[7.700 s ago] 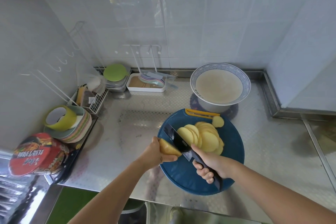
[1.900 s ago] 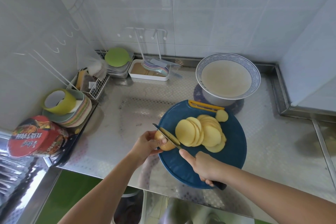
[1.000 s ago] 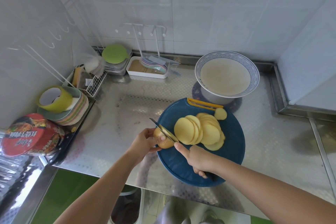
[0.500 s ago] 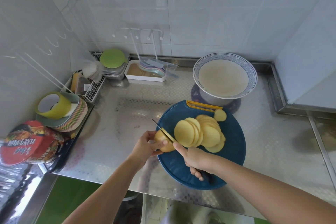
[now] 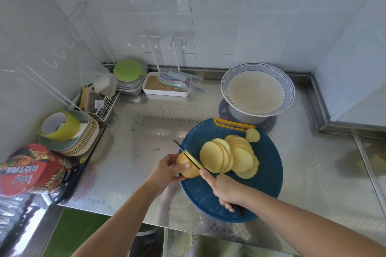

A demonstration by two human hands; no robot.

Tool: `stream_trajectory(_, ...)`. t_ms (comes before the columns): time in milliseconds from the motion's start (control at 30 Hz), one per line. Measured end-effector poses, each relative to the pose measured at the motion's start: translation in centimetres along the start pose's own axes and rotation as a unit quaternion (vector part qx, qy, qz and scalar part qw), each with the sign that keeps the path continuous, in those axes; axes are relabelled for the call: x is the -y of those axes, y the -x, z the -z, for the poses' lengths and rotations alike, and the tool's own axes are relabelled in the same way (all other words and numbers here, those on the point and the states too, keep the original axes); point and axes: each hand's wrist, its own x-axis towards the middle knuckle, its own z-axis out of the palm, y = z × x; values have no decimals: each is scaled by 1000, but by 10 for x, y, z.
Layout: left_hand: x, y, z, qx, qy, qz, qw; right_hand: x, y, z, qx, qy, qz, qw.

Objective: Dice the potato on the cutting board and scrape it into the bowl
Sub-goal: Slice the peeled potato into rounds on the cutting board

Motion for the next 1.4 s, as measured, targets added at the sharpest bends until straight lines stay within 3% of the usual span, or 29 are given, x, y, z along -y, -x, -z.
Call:
stream_trajectory(233,-3,-7,8,34,-15,14,999,-6,-7,-4,-14,-3,12,1000)
stream_trajectory(500,-5,-6,5,36,-25,16,999,-24,-10,-2,-4,-109,82,991)
stream_trajectory(600,-4,-5,6,33,-15,17,999,-34,-7,-9,-60,-120,146,980)
stream_trajectory(700,-5,-4,6,31,-9,14,999,-42,-5,-16,-137,-48,185,972)
stream_trajectory(1000,-3,2,1,30,4,1,1000,-53,-4,-19,-162,48,172,970)
stream_trajectory(1400,-2,3,-3,41,-8,-3,999,-46,-10,-22,-130,38,127,983)
